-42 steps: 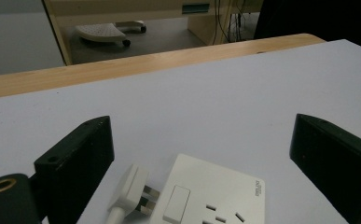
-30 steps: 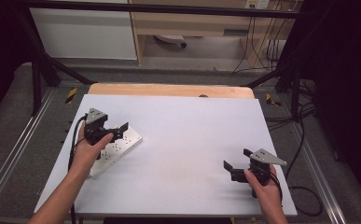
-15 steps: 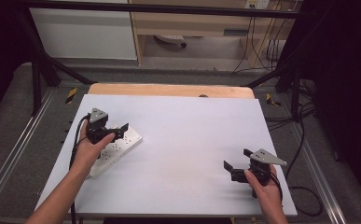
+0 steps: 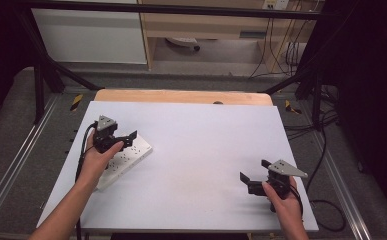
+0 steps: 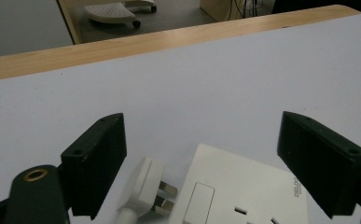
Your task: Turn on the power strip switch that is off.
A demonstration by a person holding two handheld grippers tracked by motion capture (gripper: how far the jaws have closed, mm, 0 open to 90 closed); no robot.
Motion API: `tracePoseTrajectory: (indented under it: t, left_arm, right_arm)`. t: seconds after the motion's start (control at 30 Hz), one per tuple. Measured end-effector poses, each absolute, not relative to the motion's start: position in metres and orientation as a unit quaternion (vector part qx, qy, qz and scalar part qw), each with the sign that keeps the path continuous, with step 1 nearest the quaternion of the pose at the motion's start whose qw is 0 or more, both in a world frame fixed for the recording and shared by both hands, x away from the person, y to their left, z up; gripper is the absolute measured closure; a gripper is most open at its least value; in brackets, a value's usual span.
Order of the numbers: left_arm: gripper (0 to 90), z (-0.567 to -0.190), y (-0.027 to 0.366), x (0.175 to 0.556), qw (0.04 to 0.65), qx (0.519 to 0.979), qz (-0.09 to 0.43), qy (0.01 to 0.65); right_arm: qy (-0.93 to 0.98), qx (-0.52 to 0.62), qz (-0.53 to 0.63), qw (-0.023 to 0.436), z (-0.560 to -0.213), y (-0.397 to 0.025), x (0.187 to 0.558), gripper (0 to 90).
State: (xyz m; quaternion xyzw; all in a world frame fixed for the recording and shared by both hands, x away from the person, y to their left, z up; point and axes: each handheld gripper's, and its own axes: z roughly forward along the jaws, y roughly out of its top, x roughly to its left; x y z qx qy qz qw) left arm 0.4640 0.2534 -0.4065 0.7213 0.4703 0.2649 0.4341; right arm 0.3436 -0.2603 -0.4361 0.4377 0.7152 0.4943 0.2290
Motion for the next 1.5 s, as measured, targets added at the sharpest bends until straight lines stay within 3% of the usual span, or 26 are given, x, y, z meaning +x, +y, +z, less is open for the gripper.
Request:
tracePoseTrajectory:
  t: [0.8, 1.5]
  left_arm:
    - [47.3, -0.411, 0.252, 0.4667, 0.416, 0.73, 0.261, 0.475]
    - [82.4, -0.4139, 0.2517, 0.469, 0.419, 0.734, 0.219, 0.487]
  right_arm:
    - [0.715, 0.437, 0.496, 0.229, -0.4357, -0.2605, 0.3435, 2.1]
    - [0.715, 0.436, 0.496, 0.229, -0.4357, -0.2607, 0.3436, 2.0]
